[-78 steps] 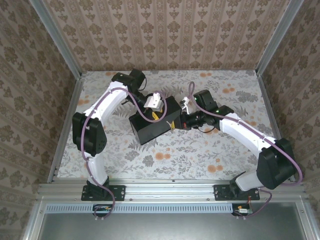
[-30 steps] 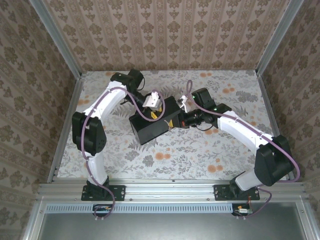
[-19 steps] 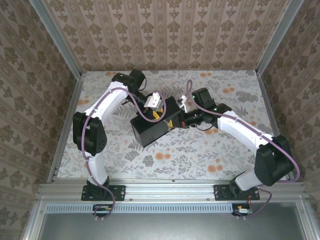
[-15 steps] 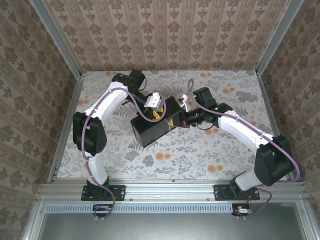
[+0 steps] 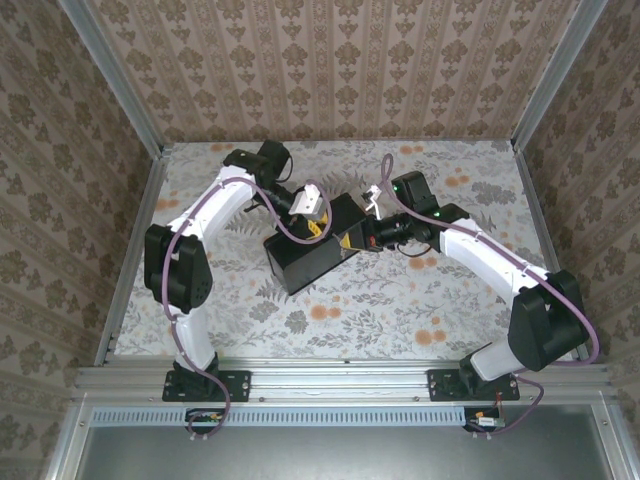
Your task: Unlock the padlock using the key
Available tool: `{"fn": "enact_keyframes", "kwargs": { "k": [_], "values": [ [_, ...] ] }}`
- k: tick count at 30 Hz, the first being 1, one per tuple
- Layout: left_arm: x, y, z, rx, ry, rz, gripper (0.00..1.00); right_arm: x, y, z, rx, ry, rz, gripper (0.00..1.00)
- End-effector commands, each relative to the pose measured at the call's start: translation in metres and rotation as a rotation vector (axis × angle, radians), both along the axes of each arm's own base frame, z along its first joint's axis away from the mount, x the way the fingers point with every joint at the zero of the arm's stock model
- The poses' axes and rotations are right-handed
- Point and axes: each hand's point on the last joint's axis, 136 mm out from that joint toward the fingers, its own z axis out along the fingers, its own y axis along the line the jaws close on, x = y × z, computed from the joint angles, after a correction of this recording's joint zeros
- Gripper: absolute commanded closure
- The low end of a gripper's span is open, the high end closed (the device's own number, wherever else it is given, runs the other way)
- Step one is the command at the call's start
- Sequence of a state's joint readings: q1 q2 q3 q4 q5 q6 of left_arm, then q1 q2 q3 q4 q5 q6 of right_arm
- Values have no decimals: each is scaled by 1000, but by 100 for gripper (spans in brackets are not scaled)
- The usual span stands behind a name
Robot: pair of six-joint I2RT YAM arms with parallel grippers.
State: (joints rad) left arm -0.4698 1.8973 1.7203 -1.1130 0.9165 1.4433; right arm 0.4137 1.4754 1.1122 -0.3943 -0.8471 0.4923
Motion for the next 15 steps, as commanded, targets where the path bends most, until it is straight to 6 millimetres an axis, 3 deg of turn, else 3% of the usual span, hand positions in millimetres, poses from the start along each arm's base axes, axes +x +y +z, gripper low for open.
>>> {"fn": "enact_keyframes", "kwargs": {
  "k": [1, 7, 10, 15],
  "values": [
    [-7, 2, 17, -54, 17, 17, 78, -5, 1, 8, 26, -3, 37, 100],
    [-13, 0, 24, -99, 25, 17, 77, -1, -1, 10, 27, 7, 38, 100],
    [-13, 3, 18, -55, 26, 22, 59, 2, -4, 13, 24, 0, 25, 100],
    [-13, 2, 1, 34, 14, 0, 48, 4, -10, 14, 15, -5, 7, 100]
  ]
}}
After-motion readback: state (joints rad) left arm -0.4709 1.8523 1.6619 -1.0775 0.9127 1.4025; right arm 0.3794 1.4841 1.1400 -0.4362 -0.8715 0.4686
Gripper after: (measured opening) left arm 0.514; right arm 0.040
